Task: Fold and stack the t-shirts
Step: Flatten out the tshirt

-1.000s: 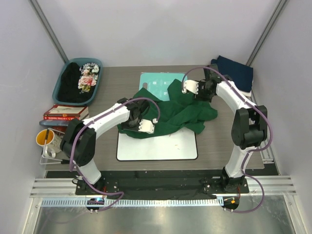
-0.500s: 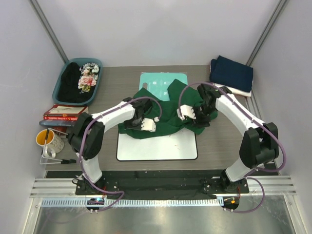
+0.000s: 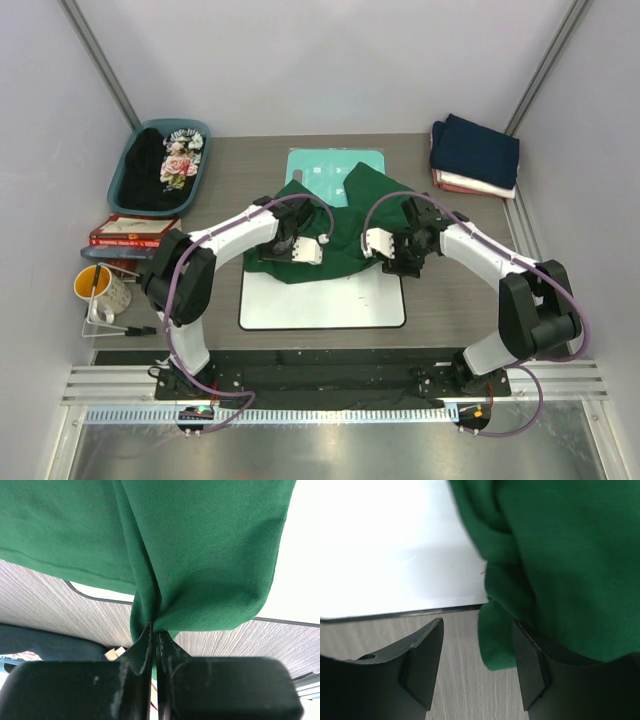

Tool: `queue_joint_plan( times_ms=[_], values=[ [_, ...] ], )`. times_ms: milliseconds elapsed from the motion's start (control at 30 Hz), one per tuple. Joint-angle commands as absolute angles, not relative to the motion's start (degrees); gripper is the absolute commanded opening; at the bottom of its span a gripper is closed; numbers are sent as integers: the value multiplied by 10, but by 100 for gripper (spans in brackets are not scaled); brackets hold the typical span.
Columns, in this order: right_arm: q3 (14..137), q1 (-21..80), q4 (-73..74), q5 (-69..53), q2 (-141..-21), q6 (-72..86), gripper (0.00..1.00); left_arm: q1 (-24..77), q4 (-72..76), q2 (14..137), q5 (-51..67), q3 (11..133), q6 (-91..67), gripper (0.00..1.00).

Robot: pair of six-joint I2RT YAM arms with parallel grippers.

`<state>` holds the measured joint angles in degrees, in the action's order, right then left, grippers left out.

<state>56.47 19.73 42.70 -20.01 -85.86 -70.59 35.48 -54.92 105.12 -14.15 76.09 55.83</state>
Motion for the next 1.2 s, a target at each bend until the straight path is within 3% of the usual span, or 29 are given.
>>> queue_joint_plan(
  times_ms=[0, 167, 333, 633, 733, 833, 867, 1167],
  values=[
    [524, 205, 259, -154, -851, -633, 62, 352, -550, 1050, -145, 775, 550, 0],
    [509, 214, 218, -135, -861, -621, 61, 352, -551, 1049, -147, 772, 551, 0],
    [487, 217, 146, -67, -860, -615, 53, 352, -547, 1050, -144, 768, 549, 0],
    [464, 217, 75, -20, -857, -654, 54, 352, -548, 1057, -139, 776, 546, 0],
    [470, 217, 62, -7, -859, -653, 47, 352, -550, 1057, -136, 777, 544, 0],
    [476, 217, 50, -3, -863, -656, 22, 352, -549, 1058, -136, 776, 545, 0],
    [475, 217, 45, 18, -866, -657, 3, 352, -548, 1059, -137, 775, 545, 0],
    [543, 217, 105, -39, -837, -676, 1, 352, -550, 1054, -138, 776, 551, 0]
  ],
)
